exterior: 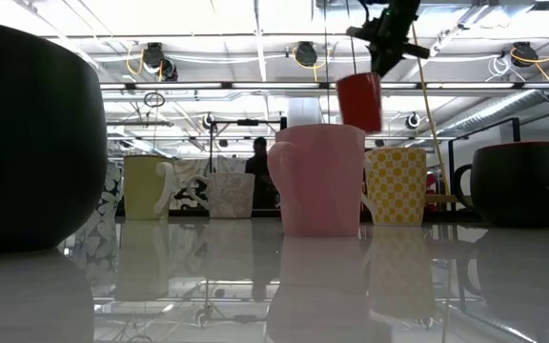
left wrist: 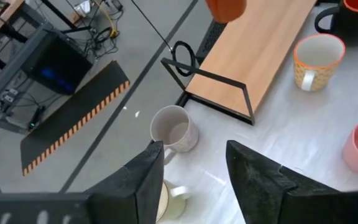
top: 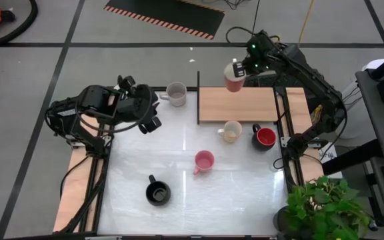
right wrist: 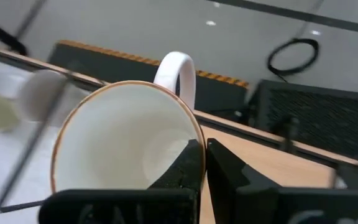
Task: Place coffee mugs
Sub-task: Put the orange mug on the shelf
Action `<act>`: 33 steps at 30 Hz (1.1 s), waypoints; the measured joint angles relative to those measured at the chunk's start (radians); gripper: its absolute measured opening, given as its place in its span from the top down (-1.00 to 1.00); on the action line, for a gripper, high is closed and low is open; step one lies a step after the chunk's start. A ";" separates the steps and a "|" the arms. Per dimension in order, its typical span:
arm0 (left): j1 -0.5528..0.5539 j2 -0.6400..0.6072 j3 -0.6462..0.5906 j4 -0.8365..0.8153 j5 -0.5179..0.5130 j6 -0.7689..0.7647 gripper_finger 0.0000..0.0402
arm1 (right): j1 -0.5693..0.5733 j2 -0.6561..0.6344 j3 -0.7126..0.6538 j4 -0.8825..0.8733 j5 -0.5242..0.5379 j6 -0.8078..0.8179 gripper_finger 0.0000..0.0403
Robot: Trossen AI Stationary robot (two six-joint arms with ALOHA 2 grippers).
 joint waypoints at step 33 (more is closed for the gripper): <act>-0.027 0.000 0.000 0.004 0.064 0.000 0.15 | -0.273 0.001 -0.173 0.002 0.025 -0.205 1.00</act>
